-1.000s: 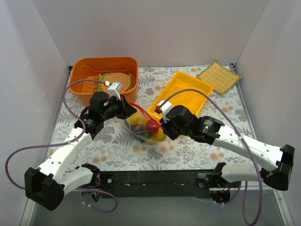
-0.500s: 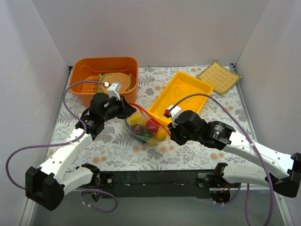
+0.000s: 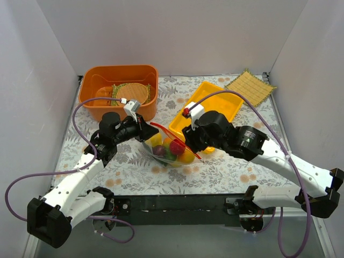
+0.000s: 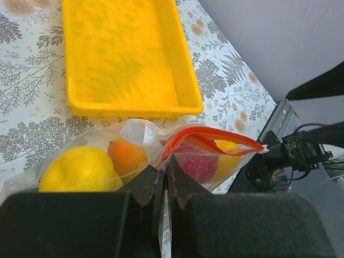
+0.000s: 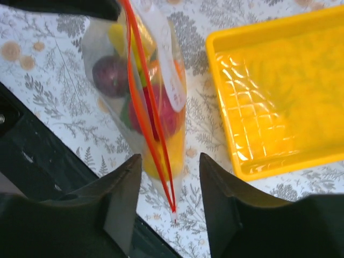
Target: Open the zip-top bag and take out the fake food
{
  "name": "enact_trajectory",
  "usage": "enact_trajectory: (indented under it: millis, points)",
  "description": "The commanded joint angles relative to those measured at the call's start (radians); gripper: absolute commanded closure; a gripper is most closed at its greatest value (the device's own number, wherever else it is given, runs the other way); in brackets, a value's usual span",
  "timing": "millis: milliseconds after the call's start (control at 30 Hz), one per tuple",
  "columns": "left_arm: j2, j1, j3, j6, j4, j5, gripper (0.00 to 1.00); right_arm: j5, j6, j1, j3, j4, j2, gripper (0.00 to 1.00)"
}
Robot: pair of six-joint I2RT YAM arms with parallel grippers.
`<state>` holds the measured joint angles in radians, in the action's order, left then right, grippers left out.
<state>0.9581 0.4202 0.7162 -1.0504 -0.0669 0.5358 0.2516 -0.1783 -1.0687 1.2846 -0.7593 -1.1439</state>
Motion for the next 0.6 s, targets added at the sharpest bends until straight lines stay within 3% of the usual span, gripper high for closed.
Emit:
enact_trajectory:
  millis: [0,67,133,567]
  points:
    - [-0.030,-0.003,-0.011,0.026,0.026,0.046,1.00,0.006,0.060,0.050,0.090,0.099,-0.088,0.49]
    - [-0.033,-0.003,-0.011,0.023,0.027,0.047,1.00,-0.052,0.065,0.082,0.087,0.123,-0.131,0.57]
    - [-0.033,-0.003,-0.011,0.026,0.026,0.046,1.00,-0.090,0.069,0.096,0.079,0.152,-0.160,0.58]
    - [-0.039,-0.003,-0.014,0.020,0.013,0.044,1.00,-0.115,0.049,0.101,0.050,0.176,-0.145,0.54]
